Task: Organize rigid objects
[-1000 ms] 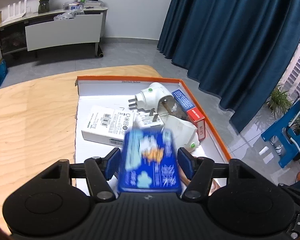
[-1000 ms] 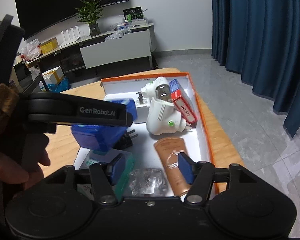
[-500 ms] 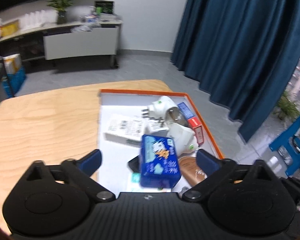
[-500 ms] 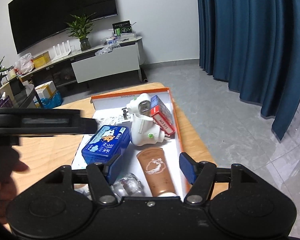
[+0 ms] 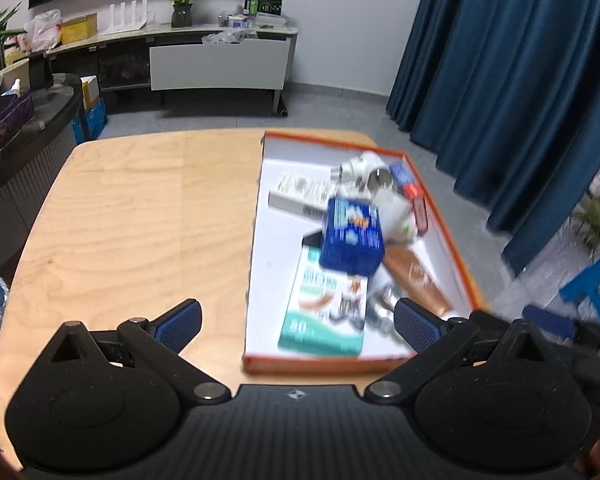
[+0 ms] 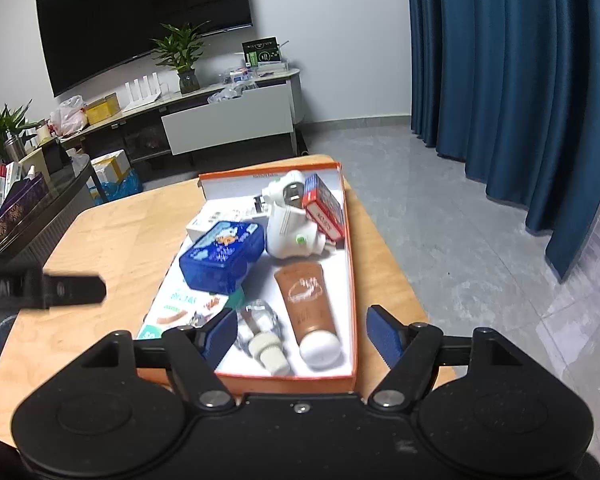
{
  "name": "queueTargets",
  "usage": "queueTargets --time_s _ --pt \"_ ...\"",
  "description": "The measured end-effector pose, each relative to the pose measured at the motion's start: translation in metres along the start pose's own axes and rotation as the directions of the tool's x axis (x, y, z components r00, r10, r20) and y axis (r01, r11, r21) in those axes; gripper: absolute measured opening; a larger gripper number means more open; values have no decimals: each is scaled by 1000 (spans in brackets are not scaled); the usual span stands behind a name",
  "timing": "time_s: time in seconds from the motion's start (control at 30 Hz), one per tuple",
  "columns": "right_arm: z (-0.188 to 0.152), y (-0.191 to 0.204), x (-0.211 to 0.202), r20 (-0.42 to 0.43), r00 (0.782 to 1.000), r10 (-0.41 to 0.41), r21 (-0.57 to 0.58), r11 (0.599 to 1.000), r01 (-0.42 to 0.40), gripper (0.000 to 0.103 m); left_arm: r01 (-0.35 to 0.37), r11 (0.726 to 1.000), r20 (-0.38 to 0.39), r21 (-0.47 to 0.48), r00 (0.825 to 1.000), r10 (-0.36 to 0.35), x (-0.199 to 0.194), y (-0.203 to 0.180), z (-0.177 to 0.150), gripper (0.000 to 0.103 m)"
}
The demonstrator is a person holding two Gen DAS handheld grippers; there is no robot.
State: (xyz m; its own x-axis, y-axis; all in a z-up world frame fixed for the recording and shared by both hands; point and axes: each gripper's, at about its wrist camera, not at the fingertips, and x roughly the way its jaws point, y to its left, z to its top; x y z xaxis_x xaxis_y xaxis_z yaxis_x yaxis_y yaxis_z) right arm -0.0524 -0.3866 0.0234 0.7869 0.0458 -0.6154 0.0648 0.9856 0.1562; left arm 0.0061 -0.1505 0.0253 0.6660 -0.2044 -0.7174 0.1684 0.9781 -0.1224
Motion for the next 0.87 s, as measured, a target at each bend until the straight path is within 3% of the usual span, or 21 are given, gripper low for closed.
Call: queueTargets --time_s 0.17,0.37,0.87 --pt "-6 -2 0 -15 1000 -15 -2 1000 15 85 -24 999 -51 24 998 25 13 -7 -16 103" --pt "-10 -4 5 -34 999 -28 2 1000 28 85 -60 996 -54 62 997 63 24 -15 -22 103" --pt "-12 -2 23 -73 996 -44 -4 999 43 85 -44 995 -74 84 996 51 35 -18 -31 103"
